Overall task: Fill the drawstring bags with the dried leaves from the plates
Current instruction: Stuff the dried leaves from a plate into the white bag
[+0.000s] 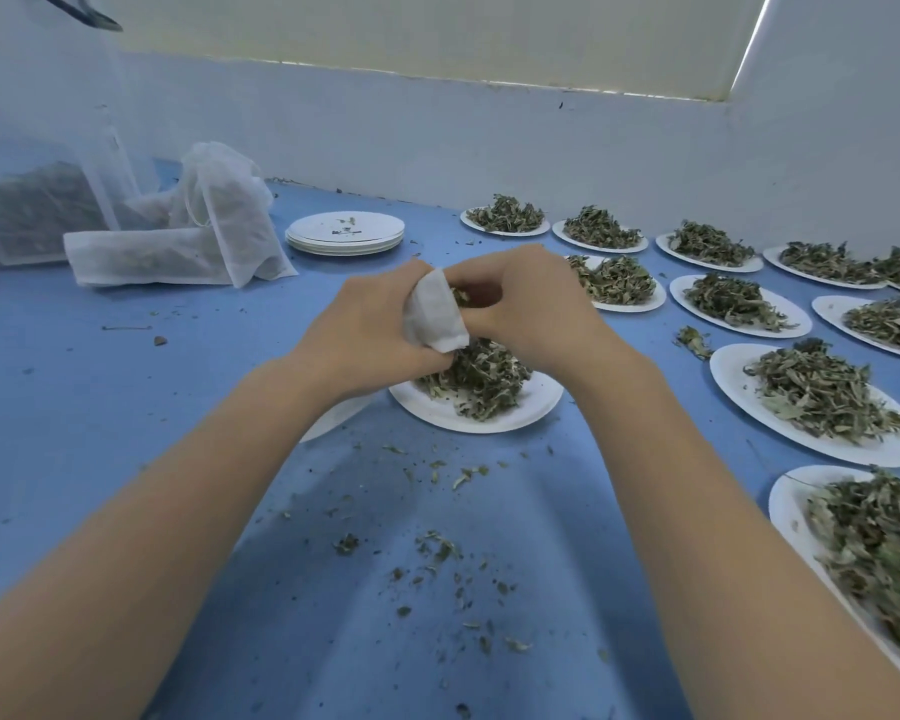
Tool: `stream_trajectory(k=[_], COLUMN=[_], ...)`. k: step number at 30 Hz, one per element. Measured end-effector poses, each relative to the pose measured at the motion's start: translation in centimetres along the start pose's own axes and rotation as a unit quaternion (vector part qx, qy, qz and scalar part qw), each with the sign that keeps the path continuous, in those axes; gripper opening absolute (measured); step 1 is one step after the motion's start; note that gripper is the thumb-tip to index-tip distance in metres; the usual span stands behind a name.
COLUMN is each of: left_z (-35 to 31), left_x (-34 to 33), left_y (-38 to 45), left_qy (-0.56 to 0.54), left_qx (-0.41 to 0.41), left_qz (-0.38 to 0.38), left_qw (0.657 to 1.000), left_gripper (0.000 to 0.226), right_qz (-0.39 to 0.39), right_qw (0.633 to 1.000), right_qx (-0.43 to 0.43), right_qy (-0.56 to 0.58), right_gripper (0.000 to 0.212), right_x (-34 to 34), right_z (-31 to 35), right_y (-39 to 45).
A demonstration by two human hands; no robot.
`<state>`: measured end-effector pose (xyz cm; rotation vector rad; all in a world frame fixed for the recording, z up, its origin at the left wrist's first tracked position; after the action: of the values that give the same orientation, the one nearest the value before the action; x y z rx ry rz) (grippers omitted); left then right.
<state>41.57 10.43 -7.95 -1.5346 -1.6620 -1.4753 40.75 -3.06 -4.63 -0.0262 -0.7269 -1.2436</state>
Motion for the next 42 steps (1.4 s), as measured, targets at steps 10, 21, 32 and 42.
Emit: stream_trajectory(k=[10,21,32,42], left_z=[0.7,0.0,0.9,1.0], left_x=[0.2,0.7,0.4,0.3], left_y=[0.0,0.1,0.0,0.0], left_qy=[-0.034,0.057,0.11,0.1], left_qx=[0.019,-0.008,0.02,0.015], left_qz=[-0.016,-0.014,0.037,0.04], left_qw=[0.999,0.998,0.993,0.994], left_gripper=[0.032,0.04,0.041,0.046], right_qz=[0.012,0.03,0.13,0.055], right_qw=[0.973,0.974,0.951,0.977], right_qx=[-0.067,-0.049,-0.226,-0.161], right_qy=[0.222,0.219,-0.166,-0.128], right_gripper=[0.019,0.021,0.057,0.015], right_x=[0.7,0.6,1.2,1.8], right_z=[-1.1,-0.9,-3.2,-3.3], right_y=[-0.4,-0.5,-1.3,-0.8])
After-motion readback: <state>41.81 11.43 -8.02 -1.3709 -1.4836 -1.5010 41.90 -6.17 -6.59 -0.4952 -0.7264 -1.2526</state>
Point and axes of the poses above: each hand's wrist, its own y-axis towards the middle knuckle, its own x-axis out of the back of the hand, z = x × y, the point moved 4 cm from there along y, towards the middle knuckle, and after that the axes turned 15 degrees about y, right-handed, at the moved point
